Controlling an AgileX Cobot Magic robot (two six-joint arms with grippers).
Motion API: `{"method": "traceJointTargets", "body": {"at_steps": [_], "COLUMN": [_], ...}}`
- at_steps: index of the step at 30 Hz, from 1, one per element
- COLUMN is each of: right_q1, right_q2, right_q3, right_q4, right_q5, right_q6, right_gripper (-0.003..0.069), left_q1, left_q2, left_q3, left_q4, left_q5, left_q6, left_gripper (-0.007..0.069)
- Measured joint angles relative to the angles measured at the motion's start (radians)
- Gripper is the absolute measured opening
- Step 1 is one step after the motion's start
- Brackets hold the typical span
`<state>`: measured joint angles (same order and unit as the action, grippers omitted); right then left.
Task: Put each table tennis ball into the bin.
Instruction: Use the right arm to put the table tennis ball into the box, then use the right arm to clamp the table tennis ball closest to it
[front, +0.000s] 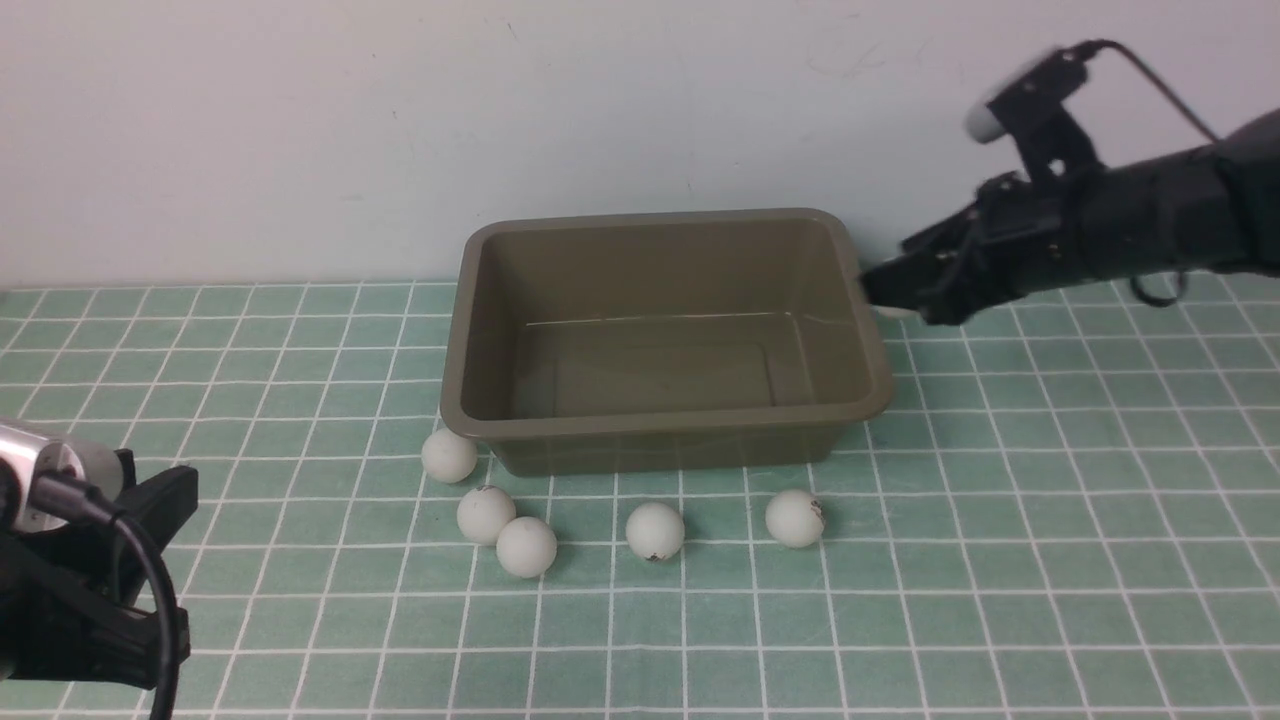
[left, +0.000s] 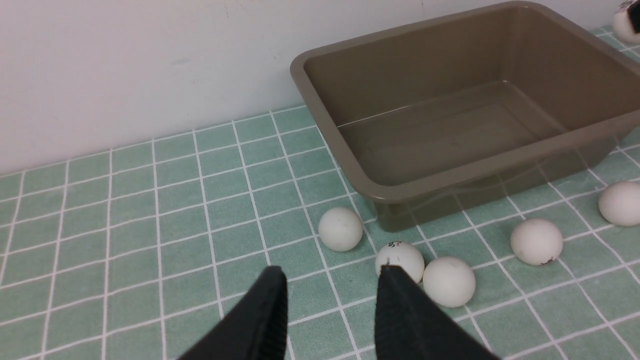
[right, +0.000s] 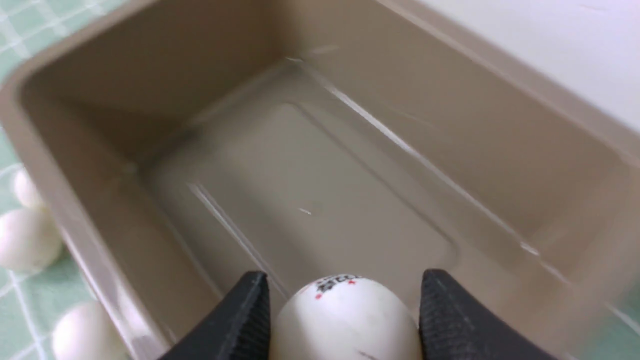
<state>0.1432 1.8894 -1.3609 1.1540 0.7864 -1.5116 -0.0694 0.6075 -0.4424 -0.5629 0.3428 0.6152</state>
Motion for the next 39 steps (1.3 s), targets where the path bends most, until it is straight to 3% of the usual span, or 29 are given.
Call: {"method": "traceJointTargets", "body": {"at_steps": [4, 15, 21, 23, 27, 34, 39], "right_q1": [0.049, 0.052, 0.052, 0.049, 0.009, -0.088, -0.082], "right_q2": [0.072, 0.108, 0.096, 0.073, -0.022, -0.235, -0.245], "right_q3": [-0.04, -0.047, -0.047, -0.047, -0.047, -0.048, -0.034], "right_q4": [0.006, 0.025, 0.094, 0.086, -0.01, -0.33, -0.364], "right_q5": [0.003, -0.006, -0.033, -0.042, -0.045, 0.11, 0.277], "right_q6": [0.001, 0.001, 0.001, 0.001, 0.037, 0.361, 0.436], "right_gripper": [0.035, 0.0369, 0.0526, 0.0547, 0.0559, 0.0561, 0.0556], "left_q1": [0.0, 0.0, 0.0, 0.0, 0.0, 0.0, 0.0], "left_q2": [0.0, 0.0, 0.0, 0.0, 0.0, 0.0, 0.0], "left_q3": [0.0, 0.0, 0.0, 0.0, 0.0, 0.0, 0.0], "left_q4": [0.0, 0.0, 0.0, 0.0, 0.0, 0.0, 0.0], "left_q5": [0.0, 0.0, 0.006, 0.018, 0.029, 0.045, 0.043], "left_q6": [0.0, 0.005, 0.007, 0.008, 0.009, 0.011, 0.011], "left_gripper": [0.023, 0.023, 0.023, 0.023, 0.023, 0.023, 0.023]}}
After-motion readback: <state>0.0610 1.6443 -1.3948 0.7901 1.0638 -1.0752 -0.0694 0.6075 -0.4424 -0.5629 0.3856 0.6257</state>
